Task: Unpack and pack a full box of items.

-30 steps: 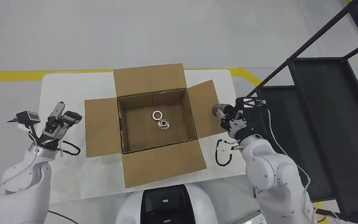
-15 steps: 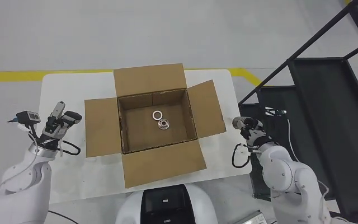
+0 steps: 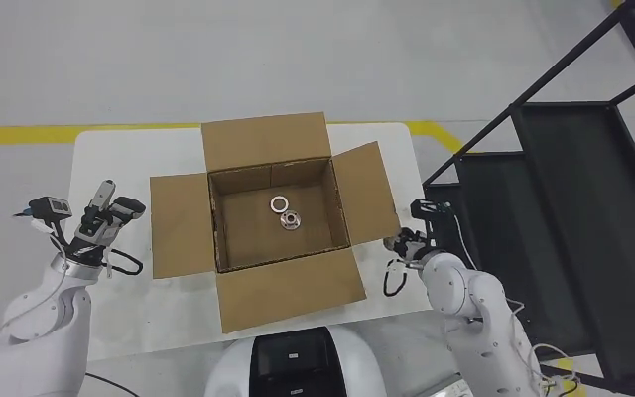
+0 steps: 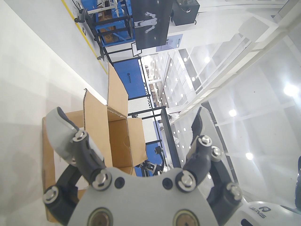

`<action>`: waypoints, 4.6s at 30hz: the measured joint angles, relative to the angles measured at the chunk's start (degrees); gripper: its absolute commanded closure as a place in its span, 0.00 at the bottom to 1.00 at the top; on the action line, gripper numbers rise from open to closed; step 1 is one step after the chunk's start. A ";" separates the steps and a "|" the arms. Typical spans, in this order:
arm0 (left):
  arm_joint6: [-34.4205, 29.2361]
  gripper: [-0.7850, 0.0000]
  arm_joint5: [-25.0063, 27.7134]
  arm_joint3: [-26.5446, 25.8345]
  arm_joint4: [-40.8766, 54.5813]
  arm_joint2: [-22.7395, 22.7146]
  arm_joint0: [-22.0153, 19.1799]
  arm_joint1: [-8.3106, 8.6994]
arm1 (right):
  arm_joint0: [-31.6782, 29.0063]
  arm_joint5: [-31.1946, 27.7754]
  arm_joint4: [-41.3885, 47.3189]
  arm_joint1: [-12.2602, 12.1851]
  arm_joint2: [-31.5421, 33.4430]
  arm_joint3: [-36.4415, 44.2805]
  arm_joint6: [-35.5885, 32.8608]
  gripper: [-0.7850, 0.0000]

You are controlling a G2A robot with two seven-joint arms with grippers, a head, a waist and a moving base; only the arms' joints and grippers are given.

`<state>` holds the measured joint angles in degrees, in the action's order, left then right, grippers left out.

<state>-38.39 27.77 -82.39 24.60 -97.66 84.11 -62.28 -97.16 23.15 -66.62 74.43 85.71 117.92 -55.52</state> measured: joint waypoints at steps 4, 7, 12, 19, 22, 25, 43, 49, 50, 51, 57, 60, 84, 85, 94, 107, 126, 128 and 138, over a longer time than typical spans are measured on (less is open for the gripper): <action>0.00 0.00 0.00 0.00 0.00 0.00 0.00 0.00 | 1.50 2.33 -3.49 0.07 -1.84 -3.07 -1.93 1.00; 0.00 0.00 0.00 0.00 0.00 0.00 0.00 0.00 | 2.82 4.78 -6.25 0.21 -3.16 -5.80 -2.99 1.00; 0.00 0.00 0.00 0.00 0.00 0.00 0.00 0.00 | 4.88 8.81 -7.04 0.72 -4.92 -10.17 -2.25 1.00; 0.00 0.00 0.00 0.00 0.00 0.00 0.00 0.00 | 6.24 12.47 -2.97 1.45 -4.58 -15.02 3.92 1.00; 0.00 0.00 0.00 0.00 0.00 0.00 0.00 0.00 | 6.75 12.93 -1.23 1.72 -4.46 -16.78 6.72 1.00; 0.00 0.00 0.00 0.00 0.00 0.00 0.00 0.00 | 7.48 14.46 -0.75 1.97 -4.50 -18.80 8.92 1.00; 0.00 0.00 0.00 0.00 0.00 0.00 0.00 0.00 | 11.89 16.60 -0.51 2.76 -6.02 -23.60 11.67 0.00; 0.00 0.00 0.00 0.00 0.00 0.00 0.00 0.00 | 11.52 16.34 0.67 2.84 -5.24 -23.21 11.45 0.00; 0.00 0.00 0.00 0.00 0.00 0.00 0.00 0.00 | 11.37 16.24 0.93 2.84 -5.07 -23.04 11.46 0.00; 0.00 0.00 0.00 0.00 0.00 0.00 0.00 0.00 | 11.21 16.06 1.31 2.86 -4.88 -22.84 11.55 0.00; 0.00 0.00 0.00 0.00 0.00 0.00 0.00 0.00 | 9.24 14.96 4.03 2.92 -3.34 -20.28 13.84 0.00; 0.00 0.00 0.00 0.00 0.00 0.00 0.00 0.00 | 6.84 16.09 3.22 2.94 -2.90 -15.74 15.97 0.00; 0.00 0.00 0.00 0.00 0.00 0.00 0.00 0.00 | 8.94 -5.83 -5.12 2.89 -13.70 9.24 14.43 0.00; 0.00 0.00 0.00 0.00 0.00 0.00 0.00 0.00 | 10.74 -7.66 -4.47 2.96 -14.60 8.10 12.91 0.00; 0.00 0.00 0.00 0.00 0.00 0.00 0.00 0.00 | 29.02 -10.30 7.61 5.17 -24.44 -11.75 -0.92 0.00; 0.00 0.00 0.00 0.00 0.00 0.00 0.00 0.00 | 41.90 -5.77 12.71 8.82 -35.29 -35.64 -1.82 0.00; 0.00 0.00 0.00 0.00 0.00 0.00 0.00 0.00 | 41.79 -5.79 12.67 8.79 -35.20 -35.37 -1.80 0.00; 0.00 0.00 0.00 0.00 0.00 0.00 0.00 0.00 | 41.79 -5.79 12.67 8.79 -35.20 -35.37 -1.80 0.00; 0.00 0.00 0.00 0.00 0.00 0.00 0.00 0.00 | 41.79 -5.79 12.67 8.79 -35.20 -35.37 -1.80 0.00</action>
<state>-38.39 27.77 -82.39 24.60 -97.66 84.11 -62.28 -55.37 17.37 -53.96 83.22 50.51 82.55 -57.32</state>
